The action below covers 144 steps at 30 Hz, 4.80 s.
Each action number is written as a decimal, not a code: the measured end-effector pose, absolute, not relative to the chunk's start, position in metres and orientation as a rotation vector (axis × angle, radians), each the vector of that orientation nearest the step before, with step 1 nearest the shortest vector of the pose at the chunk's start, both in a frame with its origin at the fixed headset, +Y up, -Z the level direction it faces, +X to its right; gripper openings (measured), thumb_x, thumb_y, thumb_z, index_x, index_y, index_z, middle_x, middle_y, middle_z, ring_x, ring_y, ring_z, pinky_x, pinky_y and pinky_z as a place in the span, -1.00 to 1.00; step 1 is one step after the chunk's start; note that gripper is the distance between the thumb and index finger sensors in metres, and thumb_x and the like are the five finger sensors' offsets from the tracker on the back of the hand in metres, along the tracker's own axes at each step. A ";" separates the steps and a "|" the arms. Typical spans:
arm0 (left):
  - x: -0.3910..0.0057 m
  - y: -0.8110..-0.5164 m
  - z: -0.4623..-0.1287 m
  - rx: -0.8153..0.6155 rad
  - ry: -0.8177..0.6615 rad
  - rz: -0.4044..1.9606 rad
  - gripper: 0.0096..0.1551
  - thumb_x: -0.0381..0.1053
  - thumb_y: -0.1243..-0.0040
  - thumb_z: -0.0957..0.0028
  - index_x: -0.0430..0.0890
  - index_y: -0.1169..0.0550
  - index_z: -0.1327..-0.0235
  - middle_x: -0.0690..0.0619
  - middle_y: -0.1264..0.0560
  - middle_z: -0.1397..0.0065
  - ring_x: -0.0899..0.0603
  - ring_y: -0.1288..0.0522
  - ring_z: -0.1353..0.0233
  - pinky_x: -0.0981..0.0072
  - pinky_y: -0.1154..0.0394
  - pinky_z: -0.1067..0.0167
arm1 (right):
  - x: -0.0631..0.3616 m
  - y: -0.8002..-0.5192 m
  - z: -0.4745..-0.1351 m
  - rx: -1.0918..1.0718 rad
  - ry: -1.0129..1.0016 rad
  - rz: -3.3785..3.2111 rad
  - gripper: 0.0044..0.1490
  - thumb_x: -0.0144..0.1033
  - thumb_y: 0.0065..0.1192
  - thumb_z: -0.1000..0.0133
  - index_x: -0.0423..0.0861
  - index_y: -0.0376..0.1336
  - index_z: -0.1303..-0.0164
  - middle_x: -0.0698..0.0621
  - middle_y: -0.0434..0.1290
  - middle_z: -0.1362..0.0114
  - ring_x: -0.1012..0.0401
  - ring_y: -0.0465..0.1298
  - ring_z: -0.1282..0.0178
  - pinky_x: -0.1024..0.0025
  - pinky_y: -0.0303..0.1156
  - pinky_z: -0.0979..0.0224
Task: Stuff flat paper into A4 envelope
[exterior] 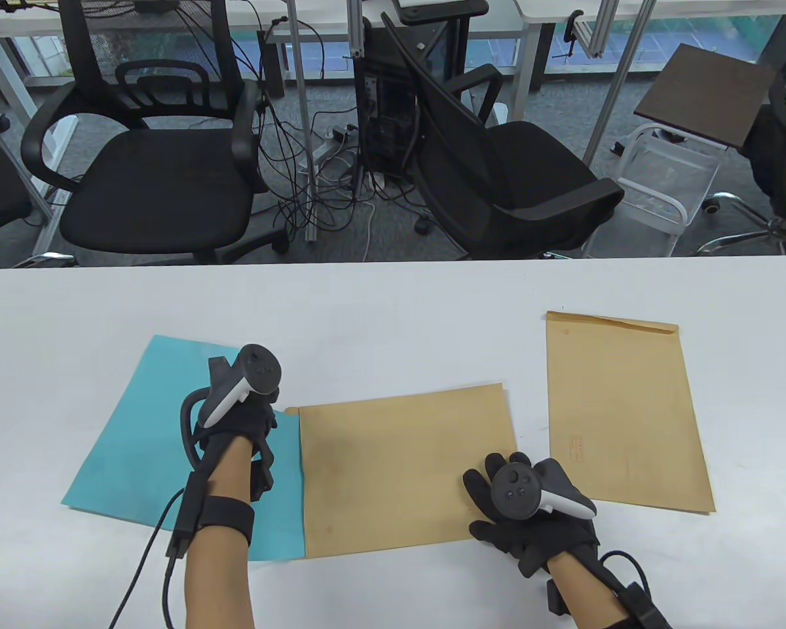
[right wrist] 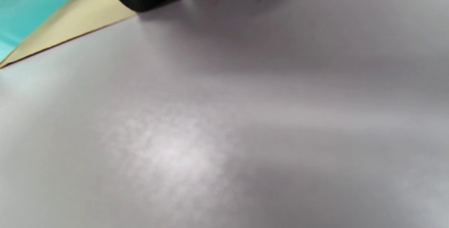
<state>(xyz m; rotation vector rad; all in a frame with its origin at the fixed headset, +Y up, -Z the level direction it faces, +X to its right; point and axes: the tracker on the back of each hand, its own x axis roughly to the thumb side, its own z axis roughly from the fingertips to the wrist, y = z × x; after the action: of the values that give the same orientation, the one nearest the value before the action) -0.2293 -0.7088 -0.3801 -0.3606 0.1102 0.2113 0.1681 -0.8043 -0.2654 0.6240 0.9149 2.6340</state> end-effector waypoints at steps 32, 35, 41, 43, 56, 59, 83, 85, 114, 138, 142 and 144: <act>-0.219 -0.723 -0.376 -0.224 0.149 0.221 -0.50 -0.17 -0.18 -0.04 -0.09 -0.57 -0.29 -0.17 -0.61 -0.18 -0.08 -0.72 0.21 0.01 -0.61 -0.12 | 0.168 -0.805 -0.265 0.624 0.918 2.625 -0.01 -0.06 -0.07 -0.35 -0.07 -0.47 -0.70 -0.28 -0.63 -0.61 -0.39 -0.67 -0.47 -0.56 -0.66 -0.25; -0.217 -0.725 -0.377 -0.232 0.150 0.219 -0.46 -0.16 -0.18 -0.04 -0.10 -0.52 -0.35 -0.19 -0.60 -0.22 -0.08 -0.72 0.21 0.02 -0.61 -0.12 | 0.168 -0.805 -0.266 0.624 0.918 2.625 -0.01 -0.06 -0.07 -0.35 -0.07 -0.47 -0.70 -0.28 -0.63 -0.61 -0.39 -0.67 -0.47 -0.56 -0.66 -0.25; -0.215 -0.731 -0.376 -0.237 0.157 0.222 -0.40 -0.14 -0.17 -0.05 -0.14 -0.45 -0.42 -0.24 -0.56 -0.29 -0.06 -0.72 0.21 0.04 -0.61 -0.12 | 0.168 -0.805 -0.266 0.626 0.919 2.625 -0.01 -0.06 -0.06 -0.35 -0.08 -0.47 -0.70 -0.28 -0.63 -0.61 -0.39 -0.66 -0.47 -0.57 -0.66 -0.25; -0.214 -0.732 -0.376 -0.234 0.154 0.221 -0.40 -0.13 -0.17 -0.05 -0.14 -0.44 -0.42 -0.24 -0.55 -0.30 -0.06 -0.72 0.21 0.04 -0.61 -0.12 | 0.168 -0.805 -0.266 0.626 0.921 2.624 -0.01 -0.06 -0.06 -0.35 -0.08 -0.48 -0.70 -0.28 -0.63 -0.61 -0.39 -0.66 -0.47 -0.57 -0.66 -0.26; -0.204 -0.741 -0.375 -0.201 0.120 0.196 -0.40 -0.14 -0.16 -0.06 -0.12 -0.43 -0.43 -0.24 -0.54 -0.32 -0.04 -0.72 0.20 0.06 -0.62 -0.13 | 0.168 -0.805 -0.266 0.625 0.921 2.622 -0.01 -0.06 -0.06 -0.35 -0.07 -0.48 -0.70 -0.28 -0.63 -0.61 -0.39 -0.67 -0.47 -0.57 -0.67 -0.25; -0.202 -0.741 -0.376 -0.189 0.115 0.185 -0.38 -0.14 -0.17 -0.05 -0.12 -0.42 -0.44 -0.26 -0.54 -0.32 -0.04 -0.73 0.21 0.06 -0.62 -0.13 | 0.168 -0.805 -0.266 0.626 0.921 2.623 -0.01 -0.06 -0.06 -0.35 -0.07 -0.48 -0.70 -0.28 -0.63 -0.61 -0.39 -0.67 -0.47 -0.57 -0.66 -0.25; -0.183 -0.750 -0.382 -0.229 0.125 0.014 -0.36 -0.14 -0.19 -0.04 -0.12 -0.41 -0.45 -0.30 -0.50 -0.36 -0.03 -0.74 0.17 0.06 -0.62 -0.13 | 0.171 -0.807 -0.265 0.643 0.903 2.611 0.03 -0.04 -0.06 -0.35 -0.10 -0.51 -0.70 -0.29 -0.65 -0.60 -0.38 -0.67 -0.47 -0.54 -0.68 -0.26; -0.182 -0.750 -0.383 -0.244 0.126 0.028 -0.36 -0.14 -0.19 -0.04 -0.11 -0.40 -0.46 -0.30 -0.49 -0.37 -0.04 -0.74 0.16 0.06 -0.62 -0.14 | 0.171 -0.807 -0.265 0.644 0.907 2.602 0.04 -0.04 -0.05 -0.34 -0.10 -0.51 -0.70 -0.29 -0.65 -0.60 -0.38 -0.68 -0.47 -0.54 -0.69 -0.26; -0.198 -0.732 -0.317 -0.495 0.071 -0.265 -0.42 -0.16 -0.12 -0.11 -0.09 -0.47 -0.46 -0.32 -0.50 -0.39 -0.07 -0.68 0.15 -0.01 -0.57 -0.01 | 0.172 -0.808 -0.265 0.642 0.912 2.590 0.05 -0.02 -0.05 -0.34 -0.10 -0.52 -0.70 -0.26 -0.67 -0.60 -0.36 -0.70 -0.46 -0.52 -0.71 -0.25; -0.181 -0.745 -0.312 -0.675 0.051 0.005 -0.28 -0.16 -0.21 -0.07 -0.16 -0.35 -0.56 -0.37 -0.39 -0.47 -0.10 -0.65 0.05 -0.08 -0.52 -0.12 | 0.175 -0.805 -0.266 0.666 0.844 2.521 0.16 0.00 0.03 -0.32 -0.09 -0.55 -0.73 -0.33 -0.66 -0.65 -0.45 -0.64 -0.51 -0.56 -0.67 -0.27; -0.182 -0.745 -0.316 -0.727 0.048 0.111 -0.23 -0.16 -0.25 -0.05 -0.18 -0.32 -0.58 -0.36 -0.37 -0.46 -0.11 -0.64 0.05 -0.10 -0.52 -0.12 | 0.175 -0.805 -0.266 0.671 0.848 2.520 0.16 0.00 0.04 -0.32 -0.09 -0.56 -0.73 -0.33 -0.66 -0.65 -0.45 -0.64 -0.51 -0.56 -0.67 -0.27; -0.185 -0.747 -0.319 -0.772 0.047 0.177 -0.21 -0.16 -0.25 -0.04 -0.18 -0.29 -0.59 -0.39 -0.34 -0.45 -0.10 -0.64 0.05 -0.09 -0.51 -0.13 | 0.175 -0.805 -0.266 0.672 0.849 2.512 0.17 0.00 0.05 -0.31 -0.09 -0.55 -0.73 -0.33 -0.64 -0.65 -0.46 -0.64 -0.50 -0.55 -0.67 -0.27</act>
<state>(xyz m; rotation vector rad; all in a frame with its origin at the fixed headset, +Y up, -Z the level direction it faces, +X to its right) -0.1849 -0.7468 -0.3191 -0.7717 0.0470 0.1767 0.1751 -0.8047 -0.2661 0.6720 0.8488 2.5124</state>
